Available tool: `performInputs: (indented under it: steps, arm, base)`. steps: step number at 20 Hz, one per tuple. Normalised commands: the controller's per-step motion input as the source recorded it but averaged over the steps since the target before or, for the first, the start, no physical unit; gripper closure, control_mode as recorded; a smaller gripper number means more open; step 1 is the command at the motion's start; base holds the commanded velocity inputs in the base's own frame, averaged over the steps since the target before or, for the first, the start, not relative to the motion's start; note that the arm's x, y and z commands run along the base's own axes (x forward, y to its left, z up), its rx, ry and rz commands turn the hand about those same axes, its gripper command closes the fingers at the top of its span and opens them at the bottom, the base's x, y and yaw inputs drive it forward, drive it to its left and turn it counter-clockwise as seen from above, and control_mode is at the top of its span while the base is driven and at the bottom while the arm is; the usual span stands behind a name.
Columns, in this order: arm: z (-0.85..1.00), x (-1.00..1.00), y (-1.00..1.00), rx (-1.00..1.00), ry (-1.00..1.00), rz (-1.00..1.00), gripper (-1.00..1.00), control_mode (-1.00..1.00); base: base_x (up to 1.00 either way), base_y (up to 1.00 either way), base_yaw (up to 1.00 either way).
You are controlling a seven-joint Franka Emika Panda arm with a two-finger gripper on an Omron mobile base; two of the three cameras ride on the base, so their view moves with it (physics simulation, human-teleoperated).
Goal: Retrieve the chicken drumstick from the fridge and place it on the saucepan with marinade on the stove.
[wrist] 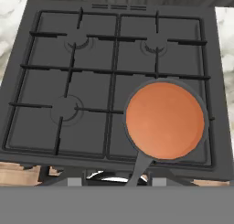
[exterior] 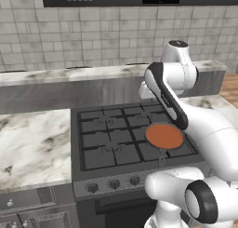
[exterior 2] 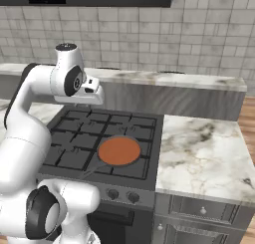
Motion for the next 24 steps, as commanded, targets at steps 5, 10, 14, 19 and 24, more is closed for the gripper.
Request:
performInputs:
  steps: [5,10,14,19,24]
  arm:
    - [0.00,0.00,0.00,0.00,0.00,0.00,-1.00,1.00]
    - [0.00,0.00,0.00,0.00,0.00,0.00,-1.00,1.00]
    - [0.00,0.00,0.00,0.00,0.00,0.00,-1.00,1.00]
    - [0.00,0.00,0.00,0.00,0.00,0.00,-1.00,1.00]
    - [0.00,0.00,0.00,0.00,0.00,0.00,-1.00,1.00]
  base:
    - [0.00,0.00,0.00]
    - [0.00,-0.01,0.00]
    - [-0.48,-0.05,0.56]
    - [-0.13,0.19,1.00]
    - [-0.14,0.01,1.00]
